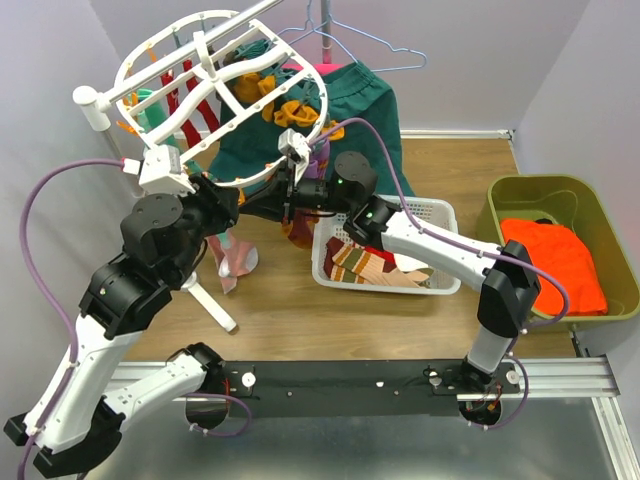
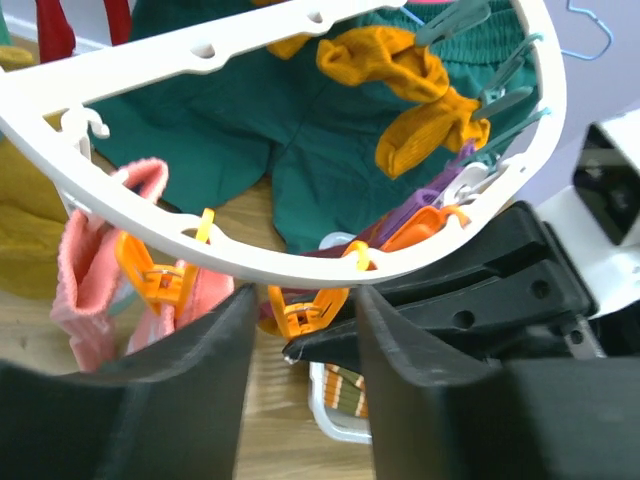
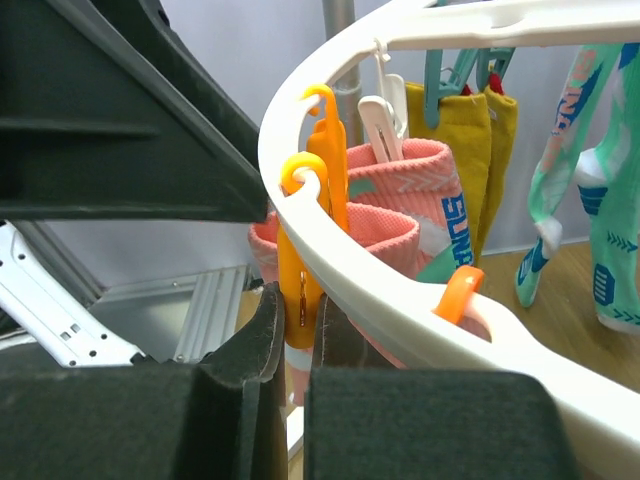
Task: Clip the socks to the hanger
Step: Open the clamp at the hanger.
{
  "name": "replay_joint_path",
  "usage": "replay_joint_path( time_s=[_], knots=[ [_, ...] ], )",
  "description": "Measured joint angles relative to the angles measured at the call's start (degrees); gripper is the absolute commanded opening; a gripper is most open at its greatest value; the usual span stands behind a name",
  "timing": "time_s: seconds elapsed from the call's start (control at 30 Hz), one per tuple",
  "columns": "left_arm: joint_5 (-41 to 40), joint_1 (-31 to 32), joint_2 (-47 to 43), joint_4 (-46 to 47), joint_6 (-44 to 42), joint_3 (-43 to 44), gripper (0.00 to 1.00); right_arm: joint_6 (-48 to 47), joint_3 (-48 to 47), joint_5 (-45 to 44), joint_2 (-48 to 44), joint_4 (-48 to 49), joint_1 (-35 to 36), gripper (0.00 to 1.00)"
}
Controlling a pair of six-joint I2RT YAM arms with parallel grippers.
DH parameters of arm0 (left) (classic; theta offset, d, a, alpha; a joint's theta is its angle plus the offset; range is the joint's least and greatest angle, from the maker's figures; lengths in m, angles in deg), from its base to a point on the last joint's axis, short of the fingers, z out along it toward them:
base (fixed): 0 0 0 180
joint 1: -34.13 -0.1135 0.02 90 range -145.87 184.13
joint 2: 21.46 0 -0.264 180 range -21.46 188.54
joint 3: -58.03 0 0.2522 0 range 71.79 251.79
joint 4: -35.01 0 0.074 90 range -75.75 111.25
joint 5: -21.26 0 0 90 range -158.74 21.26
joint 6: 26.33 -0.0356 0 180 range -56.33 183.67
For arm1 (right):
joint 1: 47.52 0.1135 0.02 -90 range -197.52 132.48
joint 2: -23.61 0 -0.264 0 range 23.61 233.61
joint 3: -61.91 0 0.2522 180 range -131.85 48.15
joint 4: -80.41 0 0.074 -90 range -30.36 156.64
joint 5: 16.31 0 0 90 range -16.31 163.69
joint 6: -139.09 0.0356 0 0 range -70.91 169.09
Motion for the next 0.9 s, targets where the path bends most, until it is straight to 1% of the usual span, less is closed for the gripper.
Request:
replay_joint_path(
  time_s=[0.03, 0.13, 0.23, 0.4, 0.67, 0.9],
  knots=[
    [0.1, 0.0, 0.1, -0.2, 0.2, 0.7, 0.63, -0.5, -0.2, 0.0, 0.1, -0.7, 0.0, 0.01],
    [0.6, 0.0, 0.2, -0.7, 0.3, 2.2, 0.69, -1.5, -0.9, -0.1, 0.3, -2.3, 0.3, 0.01],
    [1.2, 0.0, 0.2, -1.4, 0.5, 3.8, 0.71, -3.0, -1.8, -0.5, 0.7, -4.2, 0.8, 0.01],
    [1.2, 0.0, 1.4, -3.2, 0.5, 5.4, 0.71, -4.8, -3.0, -1.7, 0.9, -6.6, 1.6, 0.01],
    [1.2, -0.1, 6.2, -8.6, 0.5, 6.8, 0.71, -6.2, -3.0, -3.1, 1.4, -8.7, 1.6, 0.01],
    [1.0, -0.1, 6.6, -12.4, 1.0, 8.4, 0.71, -6.4, -3.0, -3.1, 1.5, -8.3, 1.7, 0.01]
  ],
)
